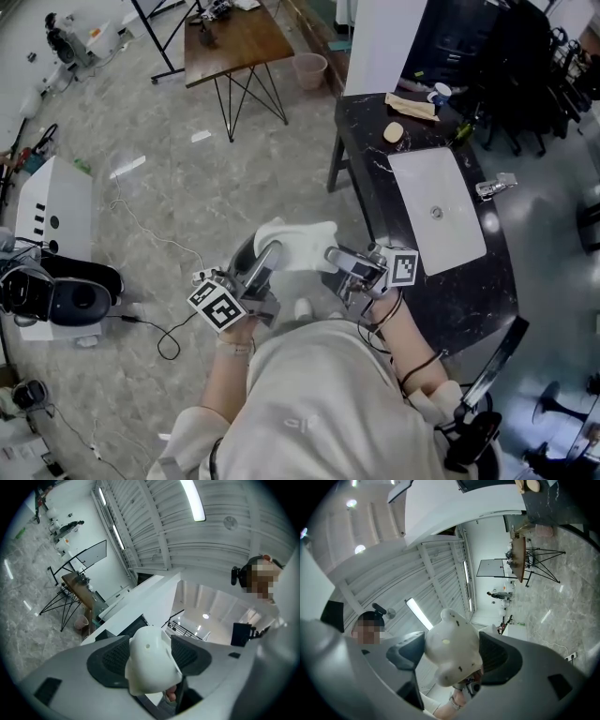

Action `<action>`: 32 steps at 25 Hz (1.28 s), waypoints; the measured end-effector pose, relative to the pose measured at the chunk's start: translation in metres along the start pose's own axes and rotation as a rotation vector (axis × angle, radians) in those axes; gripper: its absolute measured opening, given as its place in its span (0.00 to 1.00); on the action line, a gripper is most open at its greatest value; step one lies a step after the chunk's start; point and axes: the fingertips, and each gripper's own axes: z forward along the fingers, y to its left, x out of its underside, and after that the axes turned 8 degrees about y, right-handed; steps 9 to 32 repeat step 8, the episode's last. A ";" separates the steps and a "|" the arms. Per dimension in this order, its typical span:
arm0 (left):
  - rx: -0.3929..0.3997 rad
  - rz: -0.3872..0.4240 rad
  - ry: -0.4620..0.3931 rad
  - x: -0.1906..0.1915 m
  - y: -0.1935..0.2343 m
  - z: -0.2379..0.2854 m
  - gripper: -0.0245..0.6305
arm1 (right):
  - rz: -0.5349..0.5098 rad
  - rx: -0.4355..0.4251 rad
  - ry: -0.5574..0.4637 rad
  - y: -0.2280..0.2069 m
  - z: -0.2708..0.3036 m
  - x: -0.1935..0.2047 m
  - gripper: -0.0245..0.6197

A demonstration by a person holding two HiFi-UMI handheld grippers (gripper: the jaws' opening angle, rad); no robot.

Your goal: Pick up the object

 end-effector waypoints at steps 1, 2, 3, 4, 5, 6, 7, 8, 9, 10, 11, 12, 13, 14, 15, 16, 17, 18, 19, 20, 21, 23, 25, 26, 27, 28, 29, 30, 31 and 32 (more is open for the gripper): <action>0.000 0.000 0.003 0.000 0.000 0.000 0.44 | -0.001 0.001 -0.001 0.000 -0.001 0.000 0.63; -0.001 0.001 0.007 0.001 0.000 0.001 0.44 | -0.001 -0.001 -0.004 0.002 0.000 0.000 0.63; -0.002 0.001 0.011 0.002 -0.001 0.001 0.44 | 0.000 -0.002 -0.008 0.004 0.002 -0.001 0.63; -0.004 0.002 0.014 0.003 0.000 0.001 0.44 | 0.001 -0.003 -0.010 0.005 0.002 -0.001 0.63; -0.005 0.003 0.017 0.004 0.000 0.002 0.44 | 0.003 -0.003 -0.012 0.005 0.001 -0.001 0.63; -0.006 0.004 0.020 0.006 0.000 0.002 0.44 | 0.003 -0.003 -0.013 0.004 0.000 -0.001 0.63; -0.007 0.004 0.023 0.007 0.001 0.003 0.44 | 0.003 -0.002 -0.013 0.003 -0.001 -0.001 0.63; -0.007 0.005 0.025 0.008 0.001 0.004 0.44 | 0.004 -0.002 -0.014 0.003 -0.002 -0.001 0.63; -0.007 0.005 0.025 0.008 0.001 0.004 0.44 | 0.004 -0.002 -0.014 0.003 -0.002 -0.001 0.63; -0.007 0.005 0.025 0.008 0.001 0.004 0.44 | 0.004 -0.002 -0.014 0.003 -0.002 -0.001 0.63; -0.007 0.005 0.025 0.008 0.001 0.004 0.44 | 0.004 -0.002 -0.014 0.003 -0.002 -0.001 0.63; -0.007 0.005 0.025 0.008 0.001 0.004 0.44 | 0.004 -0.002 -0.014 0.003 -0.002 -0.001 0.63; -0.007 0.005 0.025 0.008 0.001 0.004 0.44 | 0.004 -0.002 -0.014 0.003 -0.002 -0.001 0.63; -0.007 0.005 0.025 0.008 0.001 0.004 0.44 | 0.004 -0.002 -0.014 0.003 -0.002 -0.001 0.63; -0.007 0.005 0.025 0.008 0.001 0.004 0.44 | 0.004 -0.002 -0.014 0.003 -0.002 -0.001 0.63; -0.007 0.005 0.025 0.008 0.001 0.004 0.44 | 0.004 -0.002 -0.014 0.003 -0.002 -0.001 0.63; -0.007 0.005 0.025 0.008 0.001 0.004 0.44 | 0.004 -0.002 -0.014 0.003 -0.002 -0.001 0.63; -0.007 0.005 0.025 0.008 0.001 0.004 0.44 | 0.004 -0.002 -0.014 0.003 -0.002 -0.001 0.63; -0.007 0.005 0.025 0.008 0.001 0.004 0.44 | 0.004 -0.002 -0.014 0.003 -0.002 -0.001 0.63; -0.007 0.005 0.025 0.008 0.001 0.004 0.44 | 0.004 -0.002 -0.014 0.003 -0.002 -0.001 0.63; -0.007 0.005 0.025 0.008 0.001 0.004 0.44 | 0.004 -0.002 -0.014 0.003 -0.002 -0.001 0.63; -0.007 0.005 0.025 0.008 0.001 0.004 0.44 | 0.004 -0.002 -0.014 0.003 -0.002 -0.001 0.63; -0.007 0.005 0.025 0.008 0.001 0.004 0.44 | 0.004 -0.002 -0.014 0.003 -0.002 -0.001 0.63; -0.007 0.005 0.025 0.008 0.001 0.004 0.44 | 0.004 -0.002 -0.014 0.003 -0.002 -0.001 0.63; -0.007 0.005 0.025 0.008 0.001 0.004 0.44 | 0.004 -0.002 -0.014 0.003 -0.002 -0.001 0.63; -0.007 0.005 0.025 0.008 0.001 0.004 0.44 | 0.004 -0.002 -0.014 0.003 -0.002 -0.001 0.63; -0.007 0.005 0.025 0.008 0.001 0.004 0.44 | 0.004 -0.002 -0.014 0.003 -0.002 -0.001 0.63; -0.007 0.005 0.025 0.008 0.001 0.004 0.44 | 0.004 -0.002 -0.014 0.003 -0.002 -0.001 0.63; -0.007 0.005 0.025 0.008 0.001 0.004 0.44 | 0.004 -0.002 -0.014 0.003 -0.002 -0.001 0.63; -0.007 0.005 0.025 0.008 0.001 0.004 0.44 | 0.004 -0.002 -0.014 0.003 -0.002 -0.001 0.63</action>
